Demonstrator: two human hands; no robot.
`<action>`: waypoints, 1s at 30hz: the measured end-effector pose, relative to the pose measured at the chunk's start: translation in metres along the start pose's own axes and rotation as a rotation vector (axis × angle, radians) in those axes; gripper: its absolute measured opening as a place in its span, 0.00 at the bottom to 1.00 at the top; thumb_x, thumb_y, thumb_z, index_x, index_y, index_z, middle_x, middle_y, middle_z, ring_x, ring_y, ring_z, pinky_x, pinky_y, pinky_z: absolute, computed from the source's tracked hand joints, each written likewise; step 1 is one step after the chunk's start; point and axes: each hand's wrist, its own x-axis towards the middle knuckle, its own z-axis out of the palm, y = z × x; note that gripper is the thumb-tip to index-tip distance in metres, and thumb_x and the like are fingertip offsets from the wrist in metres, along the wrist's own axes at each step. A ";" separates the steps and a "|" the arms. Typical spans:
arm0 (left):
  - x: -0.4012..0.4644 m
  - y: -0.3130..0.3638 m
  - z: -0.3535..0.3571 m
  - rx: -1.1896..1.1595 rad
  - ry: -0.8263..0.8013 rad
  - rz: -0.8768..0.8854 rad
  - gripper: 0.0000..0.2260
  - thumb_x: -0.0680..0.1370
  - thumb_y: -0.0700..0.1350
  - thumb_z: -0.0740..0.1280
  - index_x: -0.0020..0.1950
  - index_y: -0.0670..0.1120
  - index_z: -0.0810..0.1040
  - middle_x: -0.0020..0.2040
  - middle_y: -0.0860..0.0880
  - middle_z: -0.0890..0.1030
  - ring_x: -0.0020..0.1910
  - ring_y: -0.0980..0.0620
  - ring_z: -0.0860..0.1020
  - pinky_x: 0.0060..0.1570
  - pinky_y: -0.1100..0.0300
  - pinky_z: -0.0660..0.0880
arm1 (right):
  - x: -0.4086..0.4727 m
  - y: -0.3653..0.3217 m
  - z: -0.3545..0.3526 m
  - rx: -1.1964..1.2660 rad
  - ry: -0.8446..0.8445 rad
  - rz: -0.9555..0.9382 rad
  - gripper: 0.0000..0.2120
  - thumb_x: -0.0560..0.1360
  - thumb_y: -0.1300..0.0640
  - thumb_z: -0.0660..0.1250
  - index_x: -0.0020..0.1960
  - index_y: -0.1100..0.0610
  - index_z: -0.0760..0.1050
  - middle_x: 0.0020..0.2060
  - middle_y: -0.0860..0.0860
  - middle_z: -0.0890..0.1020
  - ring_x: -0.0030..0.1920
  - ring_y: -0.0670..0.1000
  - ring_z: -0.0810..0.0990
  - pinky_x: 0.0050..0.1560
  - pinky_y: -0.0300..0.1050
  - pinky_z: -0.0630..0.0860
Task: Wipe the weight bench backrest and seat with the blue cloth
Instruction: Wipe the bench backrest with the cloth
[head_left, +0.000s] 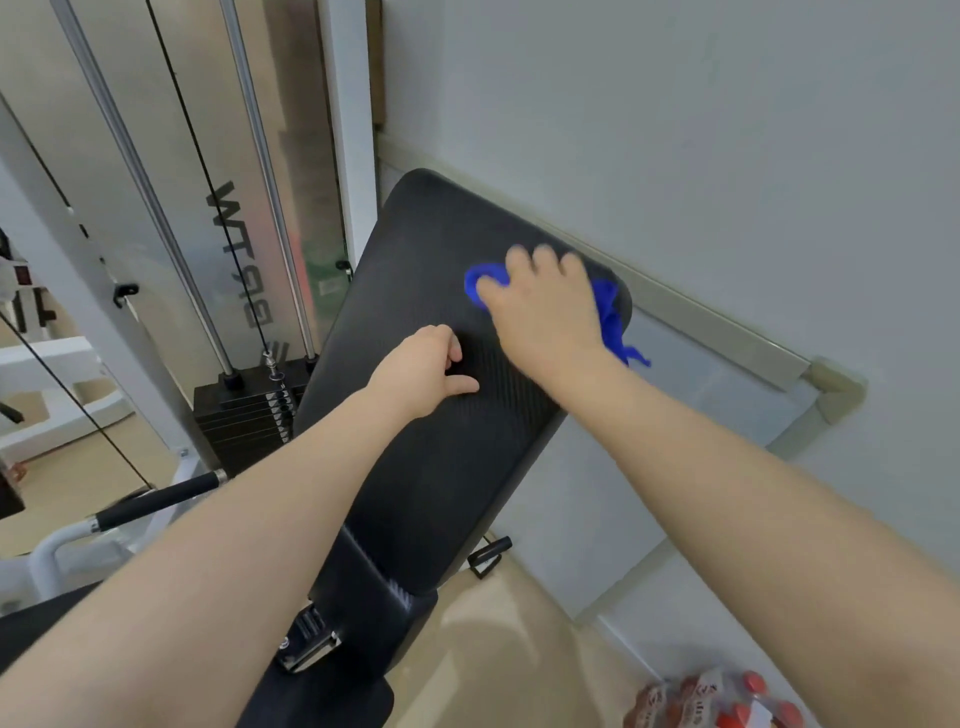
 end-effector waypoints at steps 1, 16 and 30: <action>0.002 -0.001 0.000 0.009 -0.008 0.006 0.18 0.72 0.49 0.71 0.54 0.40 0.71 0.49 0.46 0.72 0.47 0.47 0.72 0.48 0.55 0.70 | 0.011 0.003 -0.002 0.033 0.031 0.074 0.13 0.74 0.62 0.57 0.56 0.56 0.73 0.55 0.57 0.74 0.52 0.58 0.71 0.50 0.51 0.66; 0.009 -0.015 -0.005 -0.068 -0.099 0.084 0.08 0.75 0.46 0.67 0.48 0.45 0.70 0.48 0.49 0.72 0.42 0.52 0.70 0.41 0.62 0.68 | 0.040 0.002 -0.001 0.060 0.088 0.246 0.13 0.71 0.66 0.55 0.50 0.57 0.74 0.51 0.56 0.74 0.48 0.57 0.71 0.43 0.48 0.59; 0.009 -0.079 -0.052 -0.101 -0.097 -0.047 0.04 0.76 0.43 0.64 0.49 0.45 0.75 0.38 0.52 0.77 0.39 0.52 0.76 0.36 0.65 0.68 | 0.057 -0.045 0.012 -0.012 0.023 0.205 0.11 0.71 0.65 0.58 0.50 0.56 0.74 0.46 0.56 0.75 0.45 0.56 0.72 0.44 0.49 0.65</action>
